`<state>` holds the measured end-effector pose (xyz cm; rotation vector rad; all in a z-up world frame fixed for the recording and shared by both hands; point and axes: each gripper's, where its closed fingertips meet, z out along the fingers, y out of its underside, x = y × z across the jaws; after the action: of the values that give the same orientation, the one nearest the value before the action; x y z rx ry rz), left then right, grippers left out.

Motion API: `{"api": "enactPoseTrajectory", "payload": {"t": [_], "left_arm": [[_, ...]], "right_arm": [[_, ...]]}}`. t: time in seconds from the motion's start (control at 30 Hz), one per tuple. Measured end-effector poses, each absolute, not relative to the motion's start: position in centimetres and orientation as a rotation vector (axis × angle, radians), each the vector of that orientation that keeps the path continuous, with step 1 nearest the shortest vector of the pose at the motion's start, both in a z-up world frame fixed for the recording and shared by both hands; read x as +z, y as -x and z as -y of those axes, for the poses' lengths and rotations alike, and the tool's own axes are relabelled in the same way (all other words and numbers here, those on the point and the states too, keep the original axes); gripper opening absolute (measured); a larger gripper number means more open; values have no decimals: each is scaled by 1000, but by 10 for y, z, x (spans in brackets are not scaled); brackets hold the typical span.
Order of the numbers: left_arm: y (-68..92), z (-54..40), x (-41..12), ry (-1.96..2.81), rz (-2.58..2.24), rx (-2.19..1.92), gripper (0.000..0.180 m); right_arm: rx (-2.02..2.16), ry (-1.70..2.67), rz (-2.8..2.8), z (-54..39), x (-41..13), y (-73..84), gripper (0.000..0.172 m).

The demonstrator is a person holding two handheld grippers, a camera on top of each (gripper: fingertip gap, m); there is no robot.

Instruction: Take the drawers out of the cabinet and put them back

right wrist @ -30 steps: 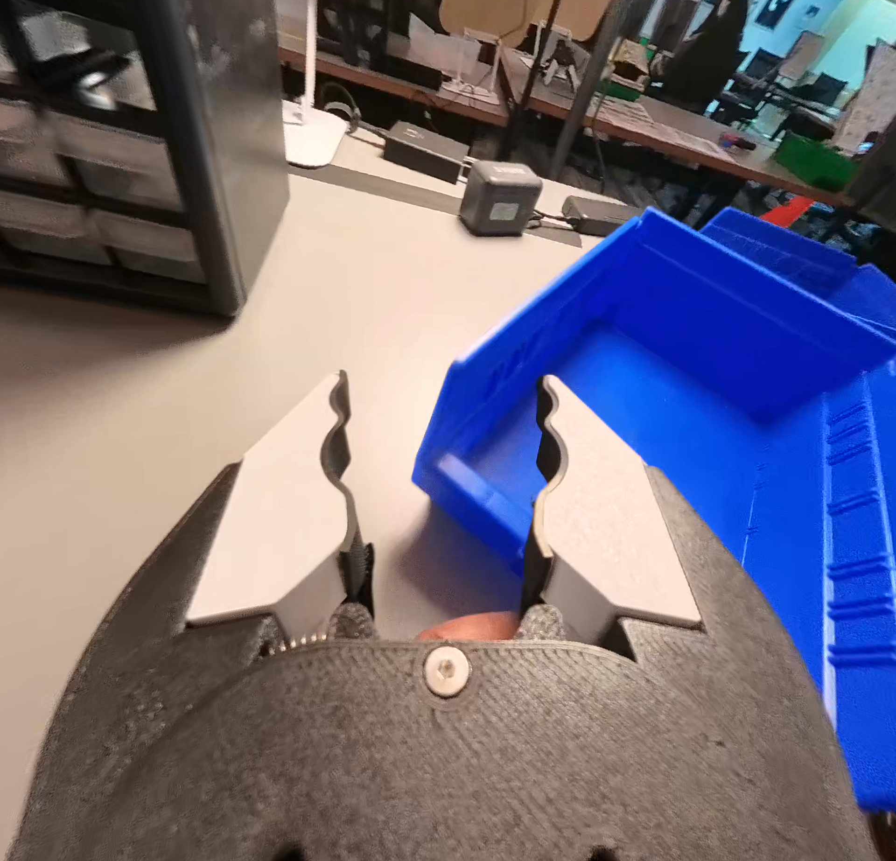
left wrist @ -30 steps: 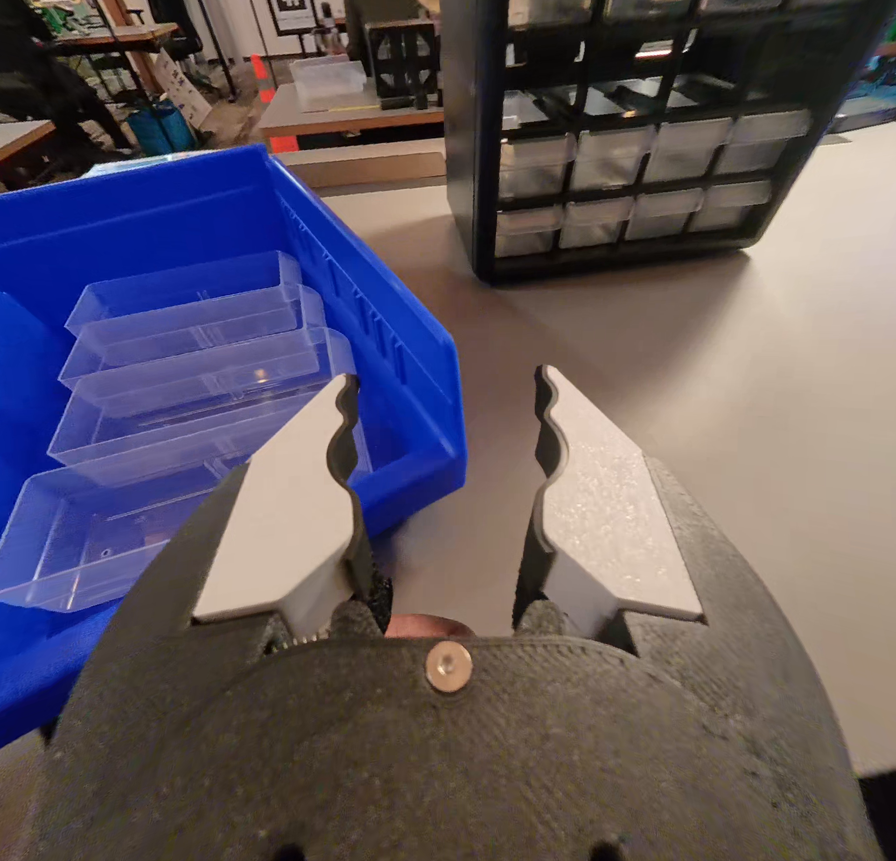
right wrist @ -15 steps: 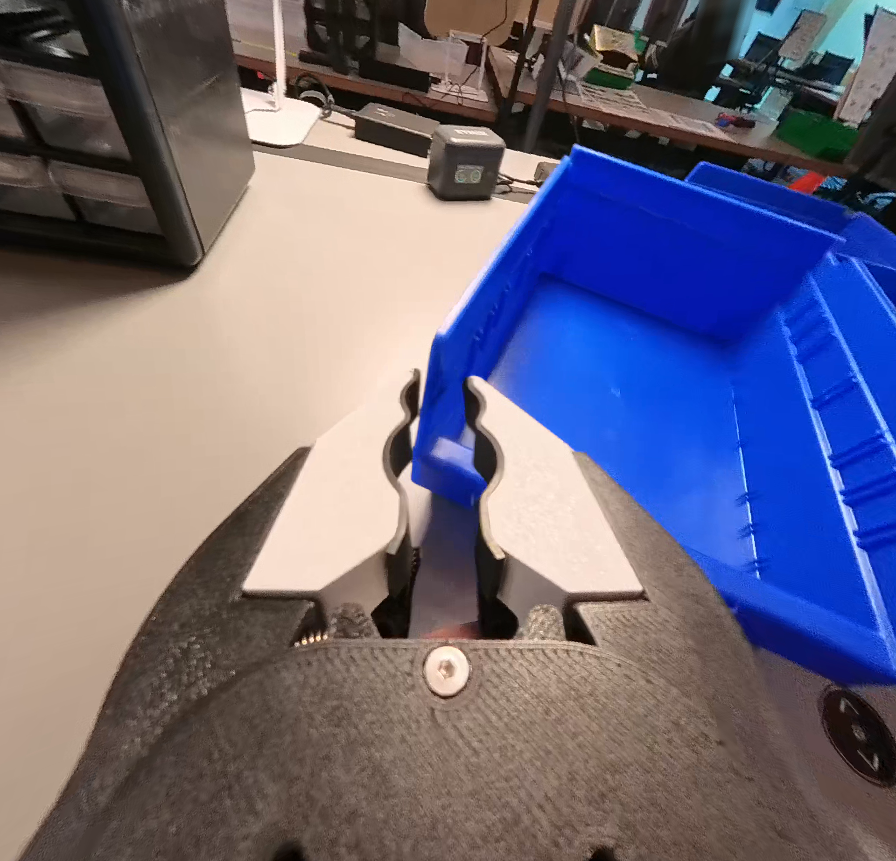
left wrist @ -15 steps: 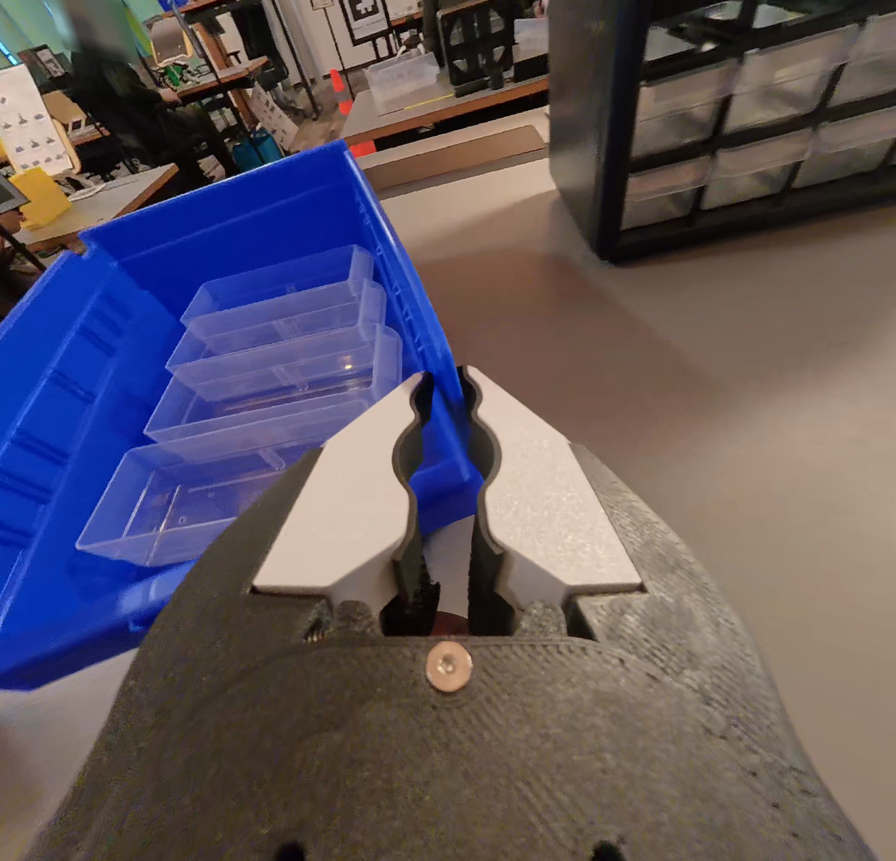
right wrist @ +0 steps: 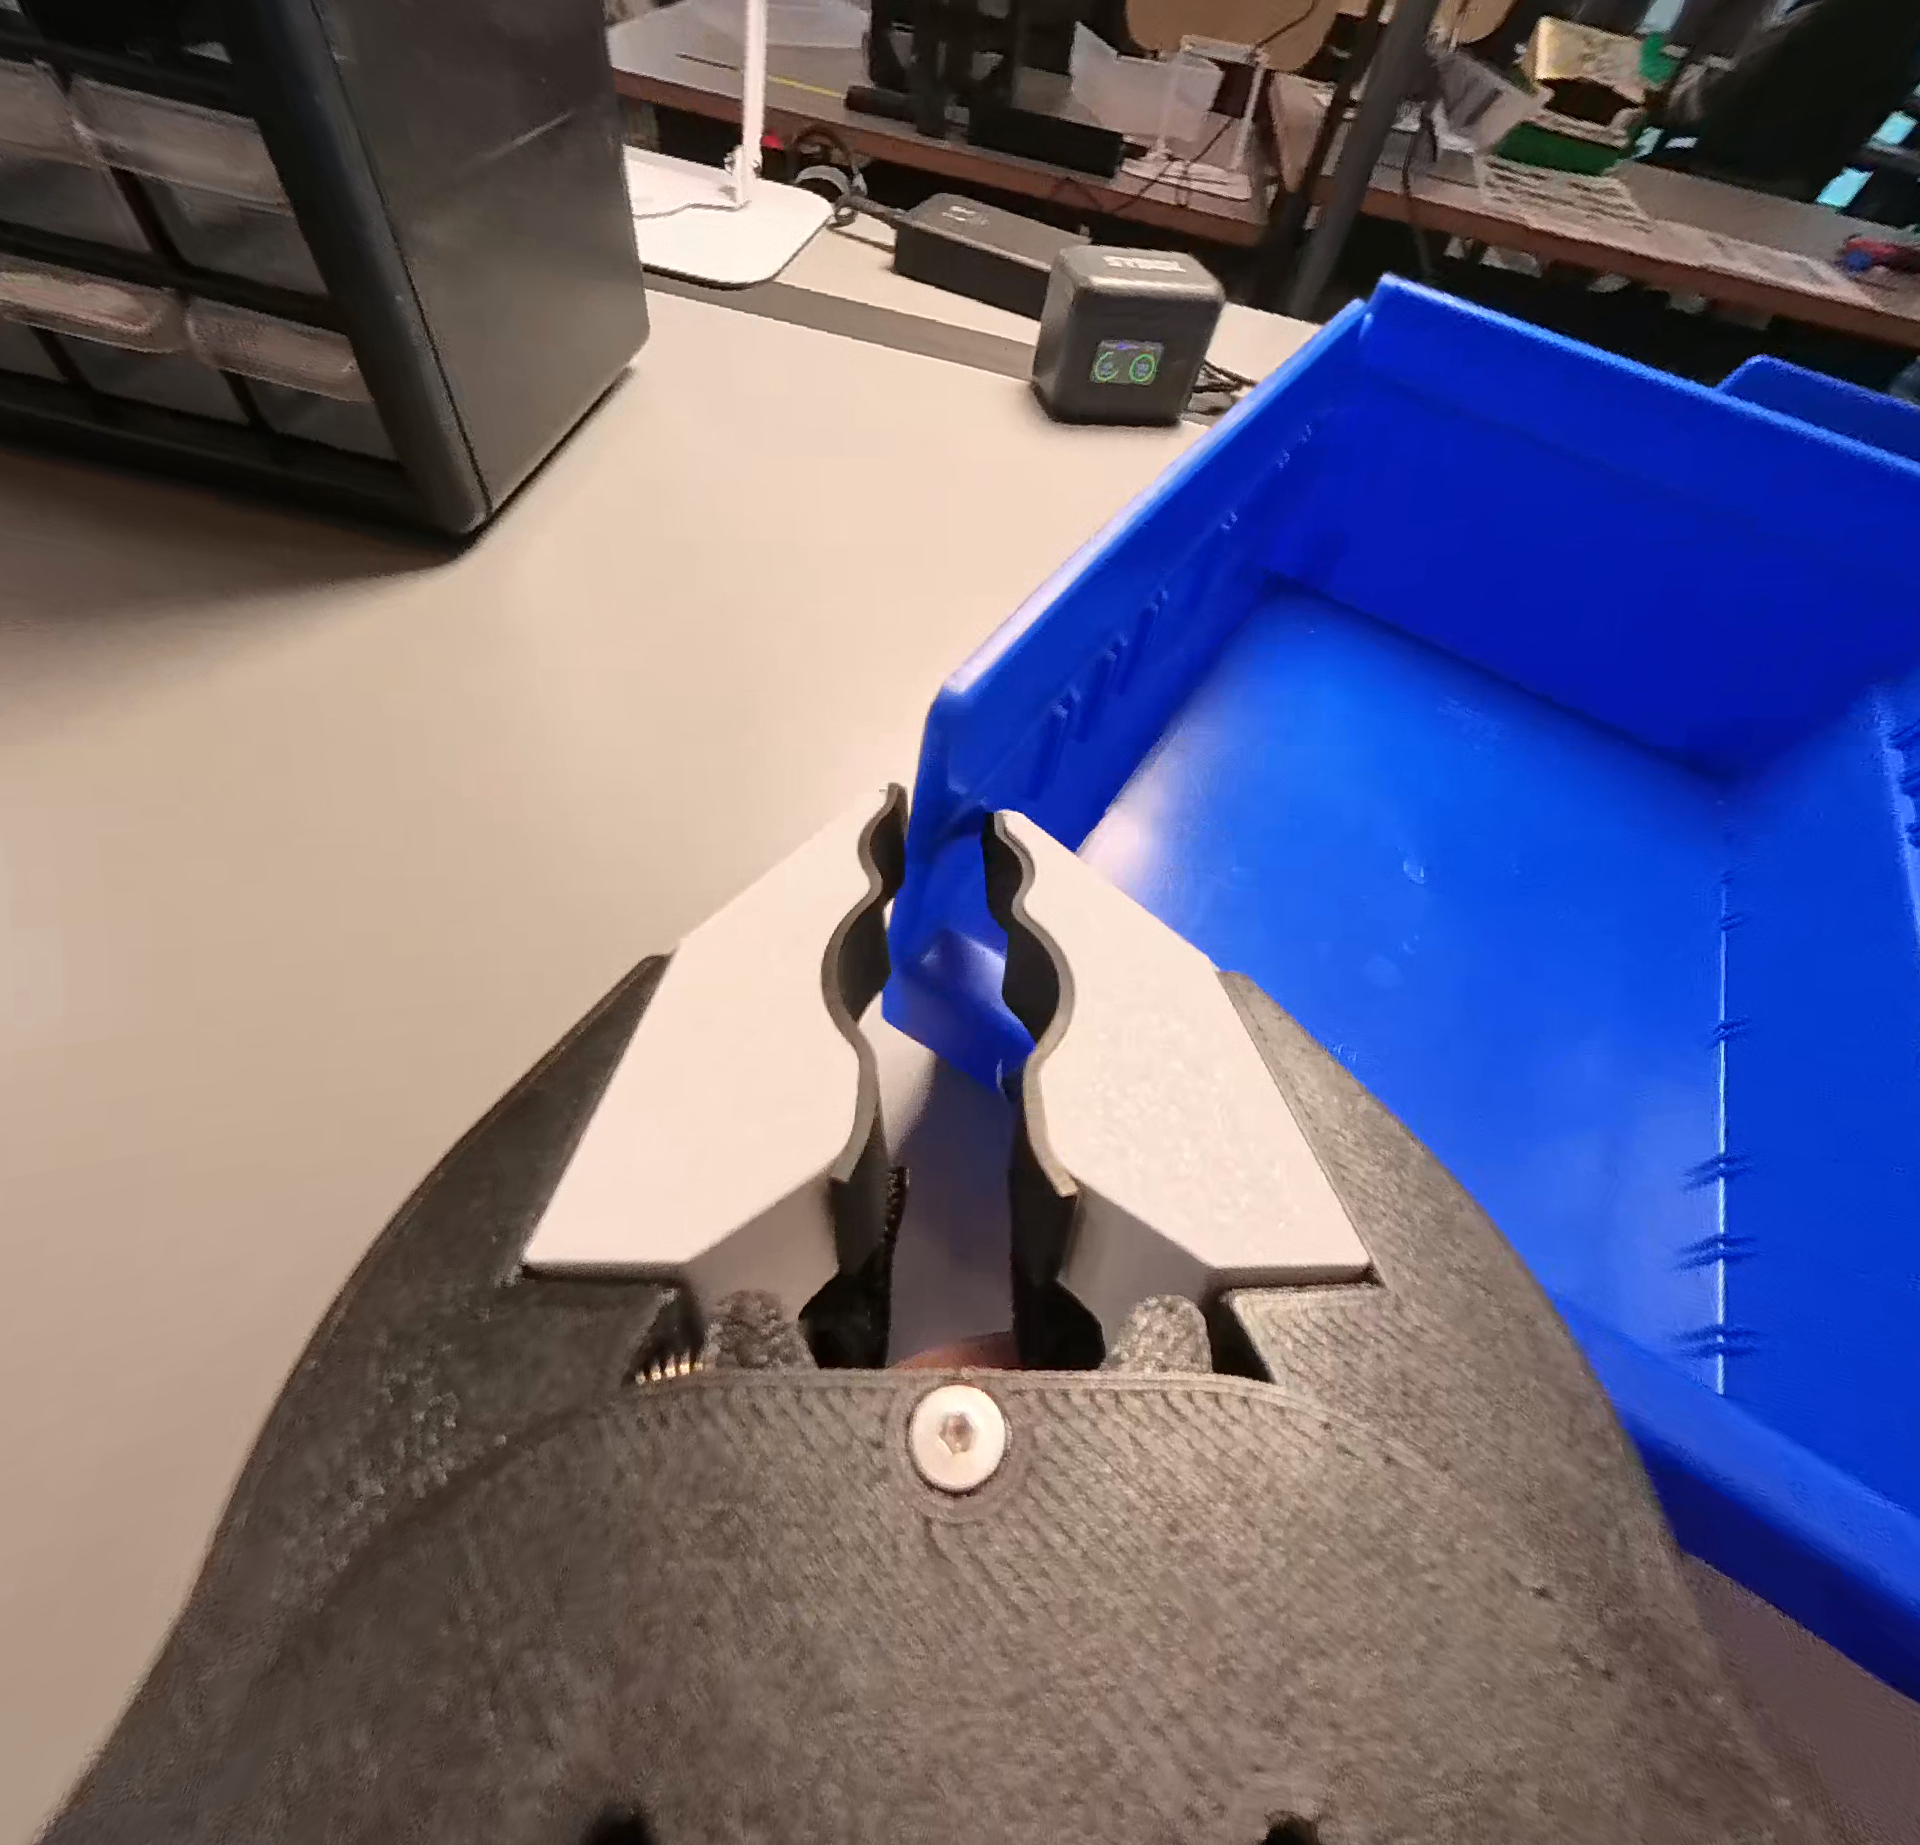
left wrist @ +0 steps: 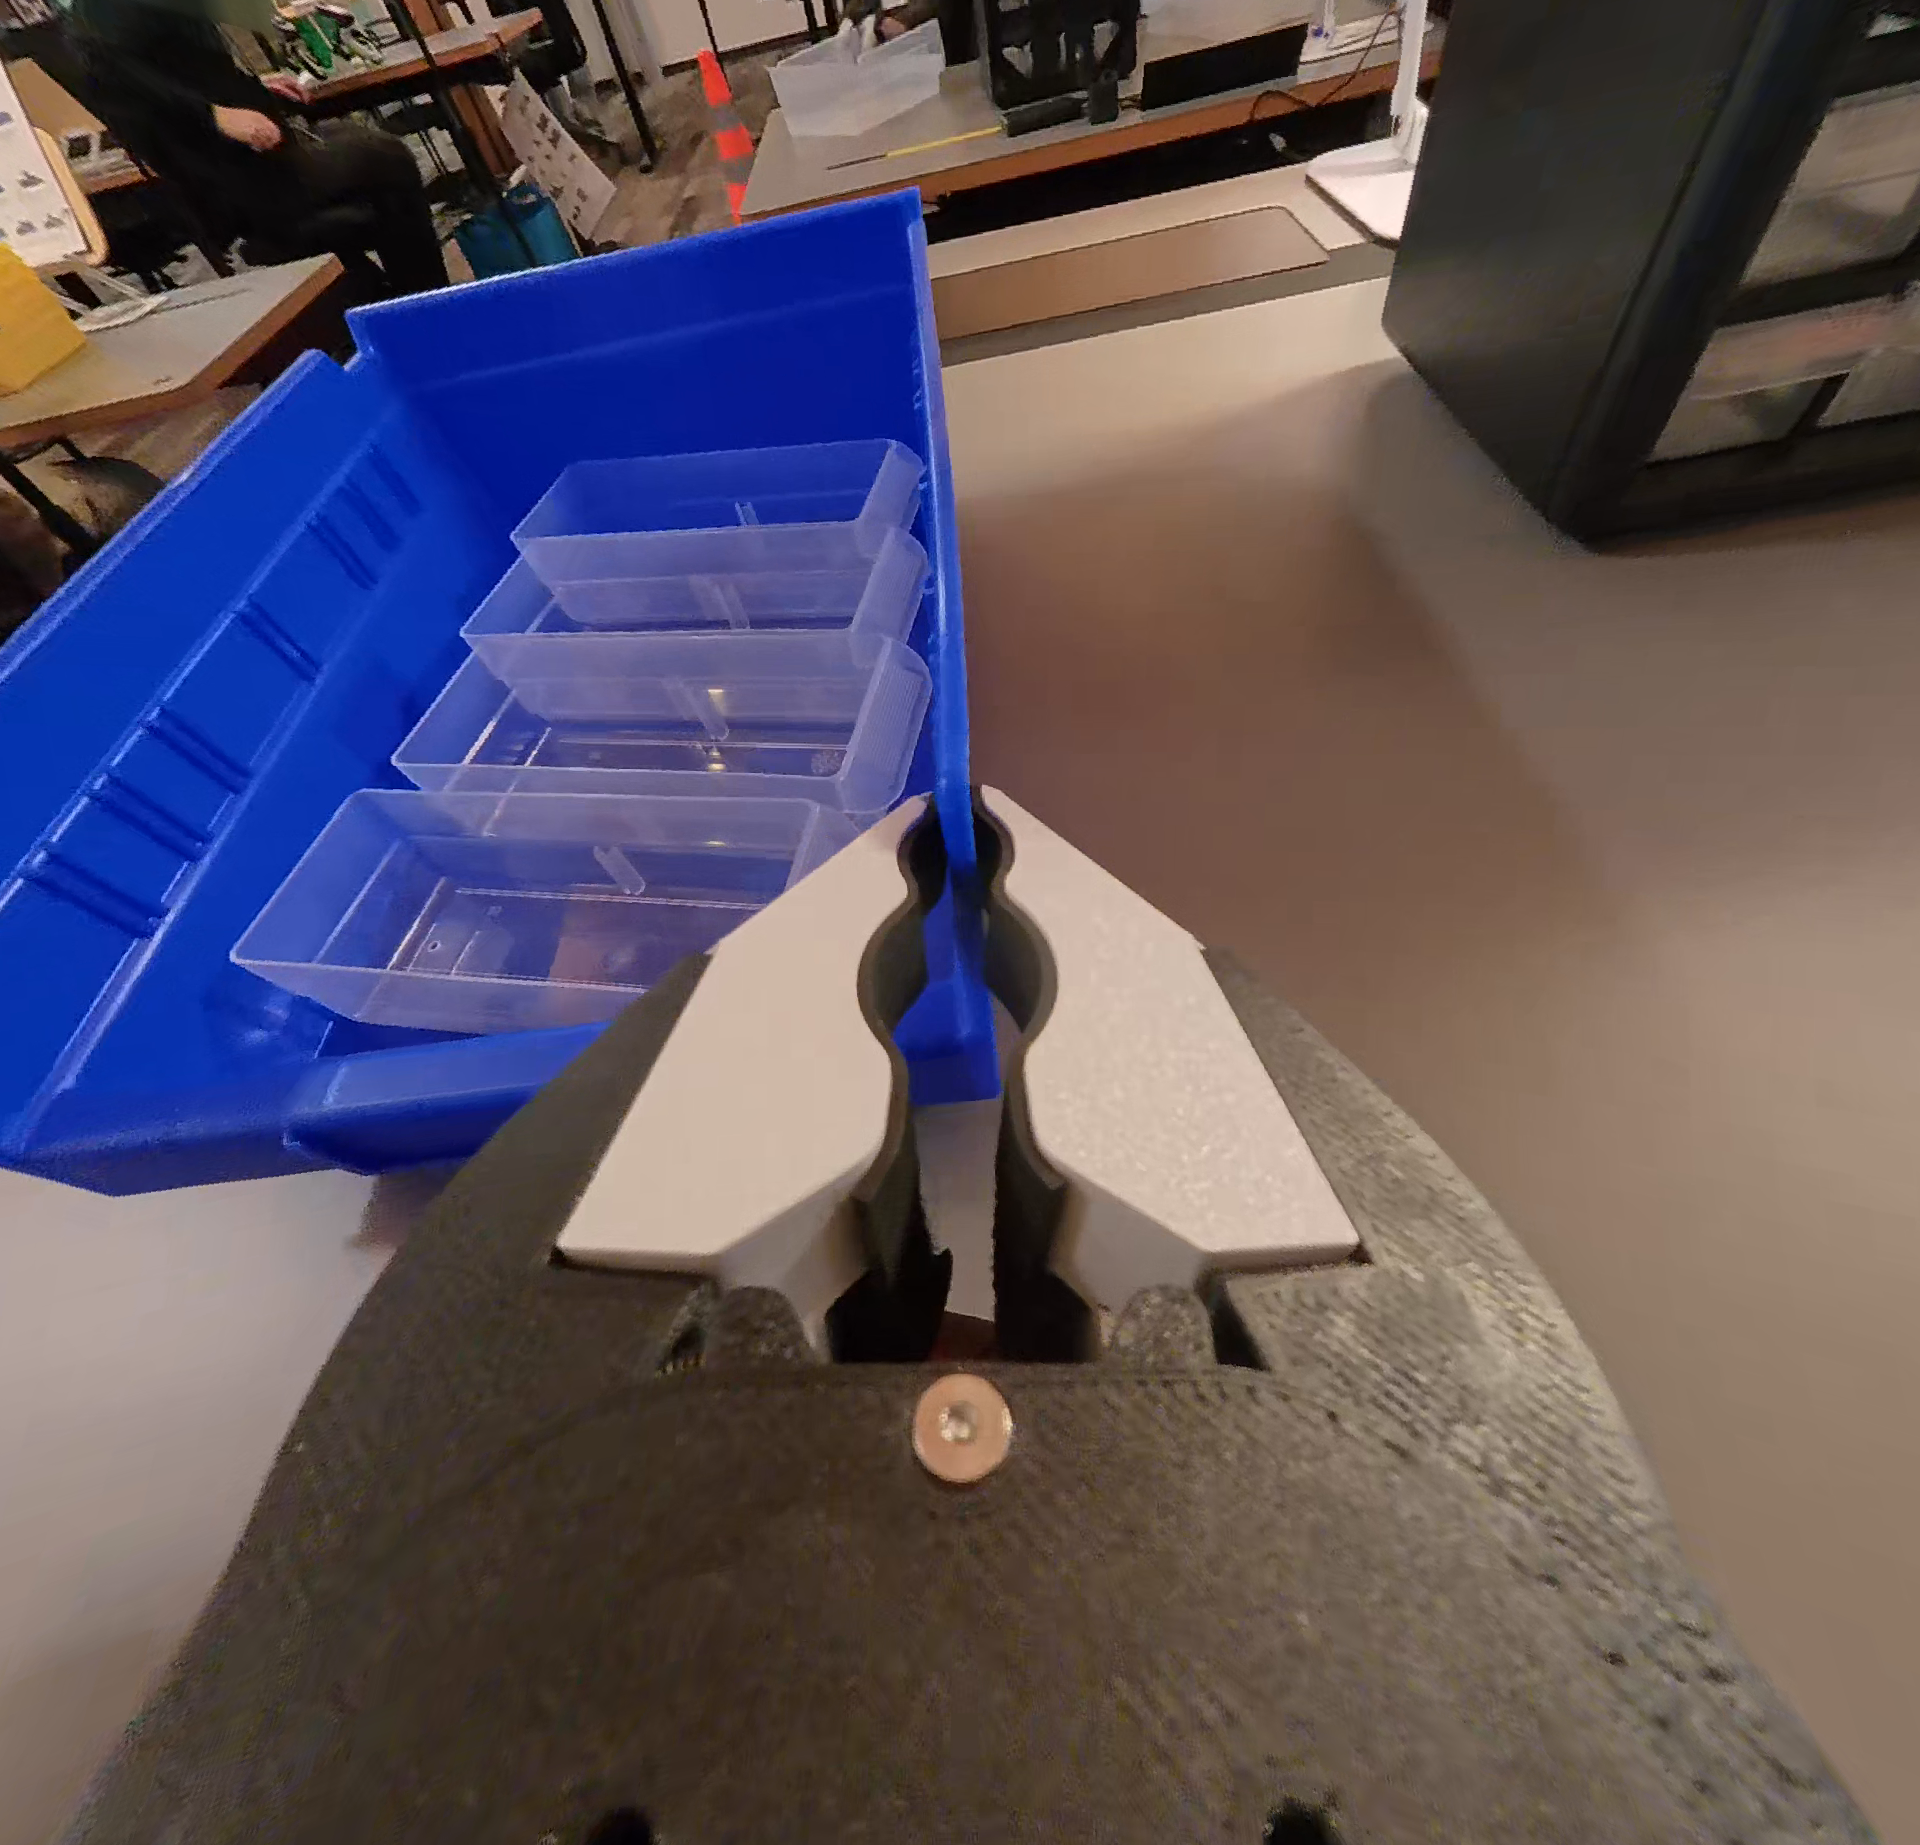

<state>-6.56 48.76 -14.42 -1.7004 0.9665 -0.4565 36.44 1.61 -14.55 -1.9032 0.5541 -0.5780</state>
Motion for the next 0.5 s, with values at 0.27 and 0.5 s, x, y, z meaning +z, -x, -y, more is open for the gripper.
{"api": "enactPoseTrajectory", "payload": {"t": [0.27,0.5], "left_arm": [[60,-515,-145,1738,-997,-551,6],[94,-501,-101,1707,-957,-580,39]], "right_arm": [[-509,1948,-498,-3,-146,-373,15],[-545,1941,-447,12,-113,-347,32]]}}
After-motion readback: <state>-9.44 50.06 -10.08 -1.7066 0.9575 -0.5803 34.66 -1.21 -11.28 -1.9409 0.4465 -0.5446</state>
